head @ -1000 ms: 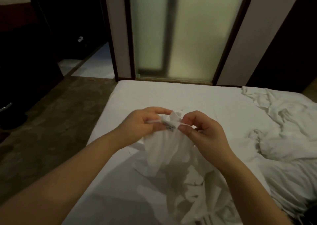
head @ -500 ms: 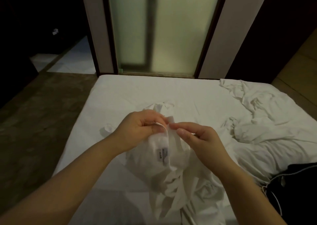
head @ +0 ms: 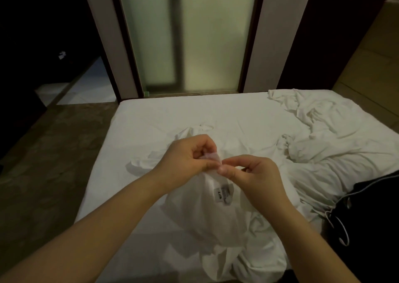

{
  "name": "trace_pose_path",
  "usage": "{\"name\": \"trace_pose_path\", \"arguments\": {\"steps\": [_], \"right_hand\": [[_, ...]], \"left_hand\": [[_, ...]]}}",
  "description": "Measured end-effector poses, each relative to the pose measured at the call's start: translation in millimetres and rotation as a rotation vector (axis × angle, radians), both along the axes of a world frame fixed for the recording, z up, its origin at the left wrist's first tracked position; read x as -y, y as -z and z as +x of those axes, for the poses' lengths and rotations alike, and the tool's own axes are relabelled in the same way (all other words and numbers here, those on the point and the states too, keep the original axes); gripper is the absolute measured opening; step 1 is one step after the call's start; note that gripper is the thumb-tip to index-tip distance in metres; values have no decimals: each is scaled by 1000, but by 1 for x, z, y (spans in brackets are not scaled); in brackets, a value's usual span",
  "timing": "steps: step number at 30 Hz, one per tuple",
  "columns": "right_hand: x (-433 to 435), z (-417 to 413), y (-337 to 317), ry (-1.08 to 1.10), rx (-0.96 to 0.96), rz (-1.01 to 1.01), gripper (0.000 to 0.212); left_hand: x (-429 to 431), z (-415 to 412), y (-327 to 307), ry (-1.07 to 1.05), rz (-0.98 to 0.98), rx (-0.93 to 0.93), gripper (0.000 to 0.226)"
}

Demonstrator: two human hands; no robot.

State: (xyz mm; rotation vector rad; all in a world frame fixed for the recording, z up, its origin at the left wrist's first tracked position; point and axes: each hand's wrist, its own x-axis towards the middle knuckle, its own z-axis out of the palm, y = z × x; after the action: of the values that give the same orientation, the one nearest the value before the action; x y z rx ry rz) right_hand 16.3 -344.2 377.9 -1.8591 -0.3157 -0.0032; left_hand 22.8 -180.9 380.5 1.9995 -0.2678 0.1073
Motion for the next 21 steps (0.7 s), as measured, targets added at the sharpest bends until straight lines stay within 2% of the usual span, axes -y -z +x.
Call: {"name": "trace_pose_path", "arguments": {"steps": [4, 7, 10, 13, 16, 18, 21], "right_hand": [[-2, 13, -3, -62, -49, -34, 18], [-9, 32, -4, -89, -122, 86, 30], [-17, 52, -11, -33, -154, 217, 31], [-24, 74, -16, 120, 52, 45, 24], [-25, 99, -20, 312, 279, -132, 21], [-22, 112, -23, 360, 373, -221, 24], [-15, 128, -27, 395, 433, -303, 25]], "left_hand": [[2, 14, -4, 28, 24, -18, 30], [0, 30, -12, 126, 57, 27, 34], [-3, 51, -15, 160, 127, 128, 37], [-9, 76, -15, 132, 68, 162, 33], [-14, 101, -10, 134, -34, 83, 27], [-17, 115, -5, 148, -80, 49, 22], [-20, 136, 0, 198, -67, 97, 17]]}}
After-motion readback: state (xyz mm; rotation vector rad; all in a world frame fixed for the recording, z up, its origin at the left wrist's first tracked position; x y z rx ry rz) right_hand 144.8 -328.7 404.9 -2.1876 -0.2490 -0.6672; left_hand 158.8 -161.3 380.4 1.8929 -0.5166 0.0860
